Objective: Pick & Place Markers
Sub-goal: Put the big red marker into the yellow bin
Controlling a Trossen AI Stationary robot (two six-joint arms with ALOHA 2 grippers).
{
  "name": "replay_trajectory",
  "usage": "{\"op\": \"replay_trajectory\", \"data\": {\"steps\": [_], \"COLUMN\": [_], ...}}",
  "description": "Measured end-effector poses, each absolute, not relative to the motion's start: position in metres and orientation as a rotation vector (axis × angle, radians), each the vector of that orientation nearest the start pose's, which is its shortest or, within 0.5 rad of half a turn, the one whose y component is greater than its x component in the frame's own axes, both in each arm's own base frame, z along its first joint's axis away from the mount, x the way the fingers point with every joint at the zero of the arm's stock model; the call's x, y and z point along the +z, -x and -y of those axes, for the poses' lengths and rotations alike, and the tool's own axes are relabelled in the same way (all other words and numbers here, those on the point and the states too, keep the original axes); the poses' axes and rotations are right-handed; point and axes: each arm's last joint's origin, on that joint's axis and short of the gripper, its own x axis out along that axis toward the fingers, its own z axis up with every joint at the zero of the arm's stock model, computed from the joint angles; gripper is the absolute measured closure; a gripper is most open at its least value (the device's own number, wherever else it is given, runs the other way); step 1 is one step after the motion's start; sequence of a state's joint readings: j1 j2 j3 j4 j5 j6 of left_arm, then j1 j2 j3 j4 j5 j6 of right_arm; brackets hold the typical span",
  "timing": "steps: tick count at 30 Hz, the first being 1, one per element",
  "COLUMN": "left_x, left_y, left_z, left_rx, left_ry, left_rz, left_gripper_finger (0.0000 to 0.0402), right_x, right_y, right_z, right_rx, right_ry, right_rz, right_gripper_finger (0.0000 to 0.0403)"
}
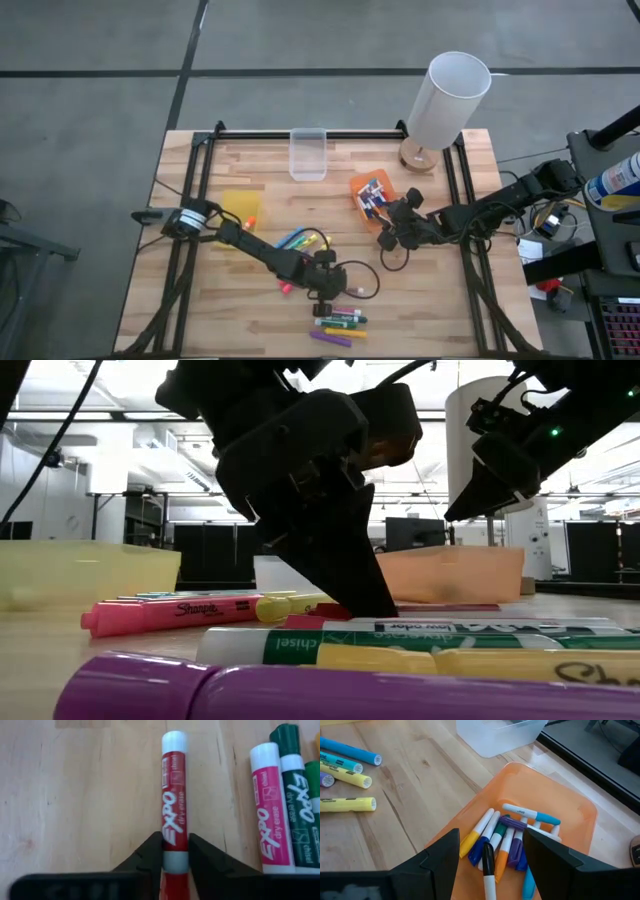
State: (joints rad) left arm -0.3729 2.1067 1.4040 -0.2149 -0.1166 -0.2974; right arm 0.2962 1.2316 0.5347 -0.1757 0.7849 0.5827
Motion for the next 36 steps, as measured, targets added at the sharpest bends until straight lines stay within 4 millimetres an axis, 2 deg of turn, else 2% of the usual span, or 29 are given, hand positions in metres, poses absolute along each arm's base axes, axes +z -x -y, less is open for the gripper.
{"op": "replay_trajectory", "data": {"steps": [2,7,10,15,23,29,36], "left_x": [0.142,0.146,0.156,0.202,0.275,0.310,0.331], "left_y": [-0.410,-0.410,-0.402,-0.380,-0.322,-0.285,-0.258], "left_z": [0.157,0.154,0.148,0.135,0.117,0.106,0.096], "left_rx": [-0.098,-0.097,-0.072,0.096,0.354,0.439,0.497], "left_ry": [0.051,0.056,0.051,0.030,-0.011,0.008,0.049], "left_rz": [-0.914,-0.917,-0.960,-0.980,-0.910,-0.846,-0.820], "left_gripper_finger": [0.0351,0.0353,0.0353,0.0342,0.0343,0.0343,0.0343], "right_x": [0.174,0.174,0.174,0.174,0.174,0.174,0.174], "right_y": [-0.212,-0.212,-0.212,-0.212,-0.212,-0.212,-0.212], "right_z": [-0.043,-0.043,-0.043,-0.043,-0.043,-0.043,-0.043], "right_rx": [-0.649,-0.649,-0.649,-0.649,-0.648,-0.648,-0.648], "right_ry": [-0.092,-0.092,-0.092,-0.093,-0.090,-0.088,-0.086], "right_rz": [-0.587,-0.587,-0.587,-0.586,-0.587,-0.588,-0.589], "right_gripper_finger": [0.0193,0.0193,0.0193,0.0193,0.0193,0.0193,0.0193]}}
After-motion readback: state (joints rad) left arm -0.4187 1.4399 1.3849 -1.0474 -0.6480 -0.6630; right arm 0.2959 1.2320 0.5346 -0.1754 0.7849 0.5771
